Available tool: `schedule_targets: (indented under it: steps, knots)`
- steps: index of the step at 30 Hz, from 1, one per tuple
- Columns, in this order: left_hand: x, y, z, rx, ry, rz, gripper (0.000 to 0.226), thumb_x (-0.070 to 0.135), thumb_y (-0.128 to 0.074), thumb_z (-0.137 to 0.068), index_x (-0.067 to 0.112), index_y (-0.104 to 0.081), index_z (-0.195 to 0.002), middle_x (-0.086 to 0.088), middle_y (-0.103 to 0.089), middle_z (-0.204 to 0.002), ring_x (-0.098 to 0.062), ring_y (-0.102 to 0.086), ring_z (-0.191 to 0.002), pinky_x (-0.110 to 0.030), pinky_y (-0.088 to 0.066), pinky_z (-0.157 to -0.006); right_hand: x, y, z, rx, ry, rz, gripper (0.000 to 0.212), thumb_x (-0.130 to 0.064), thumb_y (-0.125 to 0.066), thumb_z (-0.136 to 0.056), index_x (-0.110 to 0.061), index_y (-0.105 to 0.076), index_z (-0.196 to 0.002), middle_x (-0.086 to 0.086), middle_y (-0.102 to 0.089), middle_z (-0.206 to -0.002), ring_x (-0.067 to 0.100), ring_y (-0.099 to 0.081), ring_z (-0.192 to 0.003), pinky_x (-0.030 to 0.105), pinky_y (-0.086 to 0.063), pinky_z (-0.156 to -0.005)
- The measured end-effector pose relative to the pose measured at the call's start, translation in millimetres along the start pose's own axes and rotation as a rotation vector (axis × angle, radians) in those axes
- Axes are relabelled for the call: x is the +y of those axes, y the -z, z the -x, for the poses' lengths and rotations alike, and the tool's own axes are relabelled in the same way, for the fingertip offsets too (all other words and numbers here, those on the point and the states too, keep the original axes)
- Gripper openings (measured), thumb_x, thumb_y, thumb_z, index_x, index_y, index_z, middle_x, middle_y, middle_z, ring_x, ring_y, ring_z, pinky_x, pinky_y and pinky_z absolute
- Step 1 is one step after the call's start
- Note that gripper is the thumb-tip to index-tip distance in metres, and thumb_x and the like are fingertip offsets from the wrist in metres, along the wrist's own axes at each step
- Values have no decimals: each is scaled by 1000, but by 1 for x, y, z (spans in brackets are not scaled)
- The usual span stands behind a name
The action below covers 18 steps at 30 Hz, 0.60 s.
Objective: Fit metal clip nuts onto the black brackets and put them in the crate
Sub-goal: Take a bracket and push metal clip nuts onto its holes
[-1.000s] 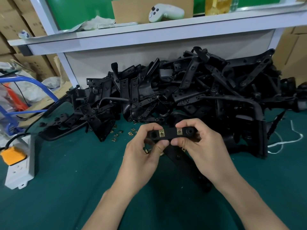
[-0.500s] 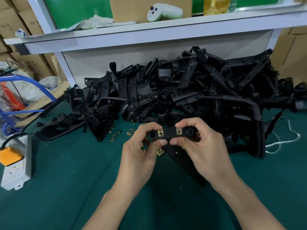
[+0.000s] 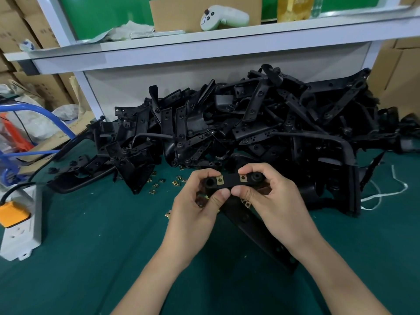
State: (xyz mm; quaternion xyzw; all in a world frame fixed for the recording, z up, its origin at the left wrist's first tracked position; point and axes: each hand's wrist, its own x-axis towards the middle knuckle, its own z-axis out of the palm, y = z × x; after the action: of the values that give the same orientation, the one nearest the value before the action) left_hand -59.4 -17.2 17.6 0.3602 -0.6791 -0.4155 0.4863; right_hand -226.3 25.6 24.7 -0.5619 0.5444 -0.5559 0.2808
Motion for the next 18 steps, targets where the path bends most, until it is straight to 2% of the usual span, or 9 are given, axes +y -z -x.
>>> schedule_targets:
  steps: [3,6,9,14,18]
  knots:
    - [0,0,0,-1,0,-2,25,29,-70,-93,49,-59,-104,15,-71,-96,-4,-62,-74,-18,-50,-63,0,0,-1,-5,2,-2,27,-38,-78,-85,-45,-64,-106,-17,-73,-98,6,-71,-86,27,-55,-78]
    - [1,0,1,-13,2,27,22,36,-70,-89,47,-60,-106,15,-71,-100,-8,-63,-77,-12,-47,-68,0,0,-1,-4,9,-8,27,-34,-78,-86,-45,-63,-105,-16,-73,-96,7,-70,-82,31,-57,-77]
    - [1,0,1,-36,24,133,23,38,-69,-85,41,-63,-107,12,-72,-100,-4,-64,-78,-12,-49,-70,0,-2,0,23,41,16,28,-29,-77,-88,-45,-62,-104,-12,-72,-94,14,-69,-79,36,-58,-75]
    - [2,-1,6,-28,10,153,20,33,-71,-85,39,-66,-104,10,-74,-100,-7,-68,-91,-15,-51,-79,1,-5,7,52,134,74,33,-21,-74,-91,-46,-58,-106,-24,-69,-96,0,-66,-94,10,-47,-78]
    - [7,-4,11,-2,-1,130,20,32,-71,-87,43,-65,-103,10,-74,-99,-5,-68,-89,-15,-51,-79,1,-6,12,64,147,52,34,-21,-73,-92,-48,-58,-107,-22,-70,-97,-1,-66,-93,7,-44,-77]
